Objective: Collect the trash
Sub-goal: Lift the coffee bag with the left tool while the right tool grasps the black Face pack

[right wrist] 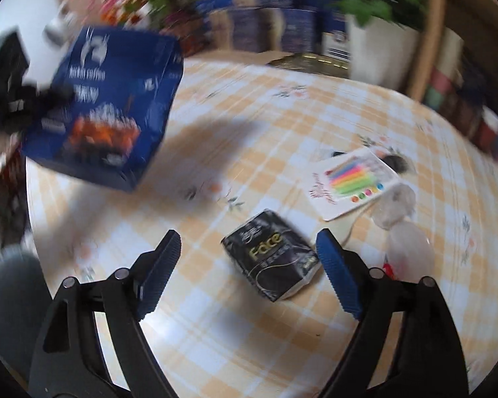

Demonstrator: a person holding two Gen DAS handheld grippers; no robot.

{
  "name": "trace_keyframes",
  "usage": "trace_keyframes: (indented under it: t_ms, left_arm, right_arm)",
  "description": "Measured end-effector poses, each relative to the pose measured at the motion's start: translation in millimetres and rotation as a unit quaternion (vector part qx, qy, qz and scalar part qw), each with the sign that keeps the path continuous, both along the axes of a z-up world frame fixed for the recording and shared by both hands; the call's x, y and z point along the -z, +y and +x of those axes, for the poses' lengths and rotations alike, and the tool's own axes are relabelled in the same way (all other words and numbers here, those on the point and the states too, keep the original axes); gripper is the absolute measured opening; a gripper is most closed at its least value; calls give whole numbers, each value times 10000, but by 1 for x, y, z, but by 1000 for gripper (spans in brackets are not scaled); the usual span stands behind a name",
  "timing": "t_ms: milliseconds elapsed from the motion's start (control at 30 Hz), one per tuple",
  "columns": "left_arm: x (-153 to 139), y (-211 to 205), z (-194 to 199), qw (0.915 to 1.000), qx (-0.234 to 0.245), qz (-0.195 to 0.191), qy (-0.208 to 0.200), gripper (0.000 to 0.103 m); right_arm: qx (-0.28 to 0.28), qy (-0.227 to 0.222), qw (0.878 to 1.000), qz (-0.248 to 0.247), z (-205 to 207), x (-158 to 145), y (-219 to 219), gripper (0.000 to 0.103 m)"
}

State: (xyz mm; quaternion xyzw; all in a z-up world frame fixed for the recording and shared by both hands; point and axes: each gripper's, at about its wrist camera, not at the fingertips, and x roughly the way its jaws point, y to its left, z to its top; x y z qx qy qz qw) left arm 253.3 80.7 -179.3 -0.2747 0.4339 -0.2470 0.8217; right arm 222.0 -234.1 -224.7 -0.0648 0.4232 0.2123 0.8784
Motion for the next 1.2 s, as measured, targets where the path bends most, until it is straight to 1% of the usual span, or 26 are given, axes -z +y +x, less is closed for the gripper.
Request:
trace_keyframes:
  t_ms: [67, 233, 300, 367, 400, 500, 533, 567, 667, 767, 867, 900, 933, 967, 1000, 1033, 1067, 1200]
  left_arm:
    - [-1, 9, -11, 10000, -9, 25, 26, 13]
    - [2, 25, -31, 9998, -65, 103, 146, 13]
    - [3, 29, -37, 9997, -85, 127, 173, 13]
    - [3, 31, -41, 9997, -97, 155, 174, 13]
    - [2, 32, -42, 9997, -91, 166, 170, 13]
    - [-3, 32, -46, 9997, -69, 169, 140, 13]
    - [-4, 31, -48, 9998, -49, 175, 123, 13]
    - [-7, 28, -51, 9998, -3, 206, 86, 13]
    - [-12, 21, -57, 9996, 111, 244, 62, 13]
    - [-16, 18, -63, 9995, 171, 256, 41, 13]
    - [-18, 15, -70, 9994, 211, 271, 40, 13]
    - [-18, 15, -72, 9994, 221, 267, 49, 13]
    - [-17, 15, -73, 9993, 237, 267, 62, 13]
    - [-17, 14, -74, 9993, 248, 276, 70, 13]
    - [-16, 13, -76, 9992, 268, 295, 77, 13]
    - [-15, 13, -77, 9991, 292, 311, 84, 14]
    - [-14, 12, -78, 9990, 311, 320, 97, 13]
    - [-7, 10, -76, 9987, 344, 337, 145, 14]
  right_arm:
    - [-96, 51, 9999, -98, 3, 6, 3, 83]
    - [-96, 273, 9989, -365, 15, 19, 4, 83]
    - [-122, 435, 9980, -437, 18, 24, 4, 77]
    - [-134, 543, 9971, -515, 19, 28, 1, 59]
    - [-129, 532, 9972, -515, 18, 28, 1, 58]
    - [-62, 554, 9981, -278, 14, 21, -6, 46]
    - [-27, 529, 9983, -234, 12, 18, -7, 37]
    - [10, 495, 9986, -172, 9, 15, -9, 20]
    - [125, 495, 9987, 15, 2, 8, -11, 20]
    - [156, 528, 9985, -13, -6, 9, -8, 20]
    - [235, 549, 9981, -172, -9, 15, -6, 20]
    - [236, 535, 9981, -195, -11, 16, -5, 21]
    - [234, 464, 9985, -174, -12, 14, -6, 33]
    - [232, 369, 9989, -149, -13, 12, -6, 54]
    - [233, 274, 9993, -138, -13, 9, -7, 62]
    - [196, 184, 9996, -128, -12, 6, -7, 65]
    - [121, 163, 9997, -167, -10, 4, -7, 65]
    - [-214, 327, 9982, -446, 4, 11, -3, 65]
